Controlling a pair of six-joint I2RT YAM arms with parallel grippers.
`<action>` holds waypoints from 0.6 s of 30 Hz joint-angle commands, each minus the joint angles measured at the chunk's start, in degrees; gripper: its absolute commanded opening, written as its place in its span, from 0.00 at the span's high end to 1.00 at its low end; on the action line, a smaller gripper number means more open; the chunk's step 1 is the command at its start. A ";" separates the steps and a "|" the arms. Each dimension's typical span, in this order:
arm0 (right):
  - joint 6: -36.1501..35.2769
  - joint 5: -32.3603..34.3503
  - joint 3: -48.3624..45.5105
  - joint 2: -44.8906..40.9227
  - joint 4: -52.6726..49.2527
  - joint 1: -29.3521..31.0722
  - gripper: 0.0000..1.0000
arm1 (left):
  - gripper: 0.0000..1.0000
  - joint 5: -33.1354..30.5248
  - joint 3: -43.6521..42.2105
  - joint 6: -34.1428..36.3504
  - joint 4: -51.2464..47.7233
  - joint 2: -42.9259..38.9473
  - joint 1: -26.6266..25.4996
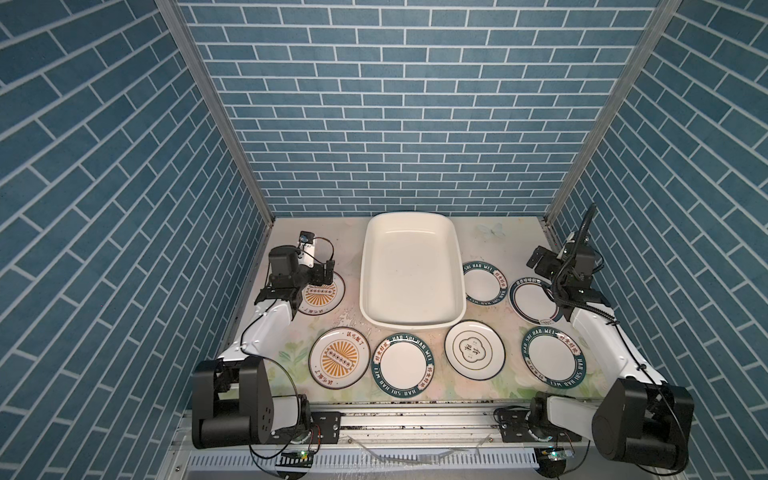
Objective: Place the plates into the plastic bin on the countertop
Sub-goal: 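Raise the left arm beside the bin while the right gripper reaches toward the green-rimmed plate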
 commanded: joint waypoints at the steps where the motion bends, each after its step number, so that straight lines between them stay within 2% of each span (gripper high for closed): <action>1: 10.61 -9.98 -4.18 -6.25 -9.19 0.32 0.01 | 0.00 1.40 5.21 1.27 -16.20 -1.10 -0.04; 3: 13.72 -13.74 -5.68 -9.26 -10.08 0.43 0.01 | 0.00 3.29 8.66 2.15 -20.69 -1.25 -0.04; 11: 14.70 -17.49 -4.79 -12.28 -22.62 0.57 0.12 | 0.00 7.64 22.44 4.26 -37.92 1.53 -0.43; 13: 15.91 -20.45 -5.22 -12.43 -23.14 0.58 0.17 | 0.01 7.69 24.51 5.05 -40.55 1.36 -1.02; 18: 19.59 -25.31 -6.36 -14.54 -22.39 0.65 0.18 | 0.00 7.93 29.35 6.02 -46.20 1.33 -2.95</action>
